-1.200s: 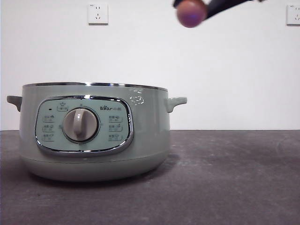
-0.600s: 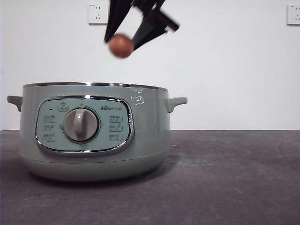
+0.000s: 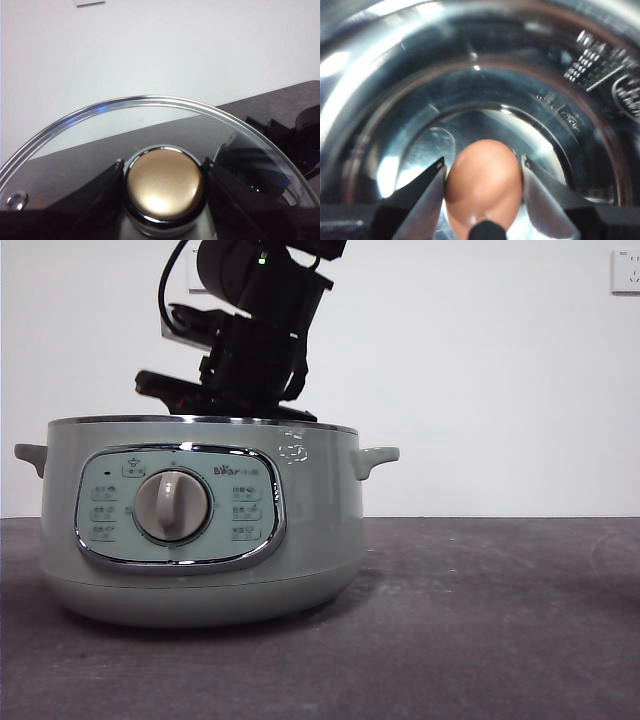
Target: Pick up the egg,open the lid,put the egg in the pot,close the lid
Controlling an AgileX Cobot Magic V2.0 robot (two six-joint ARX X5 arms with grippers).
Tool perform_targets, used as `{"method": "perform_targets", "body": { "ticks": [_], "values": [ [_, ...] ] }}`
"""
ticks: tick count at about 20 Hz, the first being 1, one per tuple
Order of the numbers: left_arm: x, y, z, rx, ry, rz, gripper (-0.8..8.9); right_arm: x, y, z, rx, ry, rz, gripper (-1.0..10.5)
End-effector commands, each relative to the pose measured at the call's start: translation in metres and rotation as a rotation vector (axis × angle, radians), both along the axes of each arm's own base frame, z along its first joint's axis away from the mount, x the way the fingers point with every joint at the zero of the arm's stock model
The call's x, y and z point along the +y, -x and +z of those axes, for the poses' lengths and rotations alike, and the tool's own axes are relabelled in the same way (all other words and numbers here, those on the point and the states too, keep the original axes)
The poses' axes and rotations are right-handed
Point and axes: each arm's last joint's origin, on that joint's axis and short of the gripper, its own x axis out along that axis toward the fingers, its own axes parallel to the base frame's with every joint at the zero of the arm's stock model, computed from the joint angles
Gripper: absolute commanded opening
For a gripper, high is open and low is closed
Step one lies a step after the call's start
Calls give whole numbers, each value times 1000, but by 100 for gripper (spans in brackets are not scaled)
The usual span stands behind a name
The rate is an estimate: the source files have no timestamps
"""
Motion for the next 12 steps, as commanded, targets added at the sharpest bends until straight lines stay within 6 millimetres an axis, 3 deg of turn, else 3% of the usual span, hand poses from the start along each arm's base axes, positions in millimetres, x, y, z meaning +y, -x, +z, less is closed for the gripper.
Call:
{"method": "perform_targets", "body": {
  "ticks": [1, 6, 7, 9, 12],
  "values": [
    [3, 5, 9, -69, 21, 1, -9, 3, -2, -13, -3, 40, 16, -13],
    [3, 5, 8, -69, 20, 1, -9, 1, 1, -17, 32, 80, 27, 13],
    [3, 5, 8, -67, 19, 1, -9, 2, 0, -16, 24, 71, 27, 98],
    [3, 5, 6, -49, 10, 1, -9, 3, -1, -15, 13, 60, 16, 372],
    [3, 5, 4, -30, -1, 2, -9, 4, -1, -15, 13, 43, -1, 393]
  ]
}}
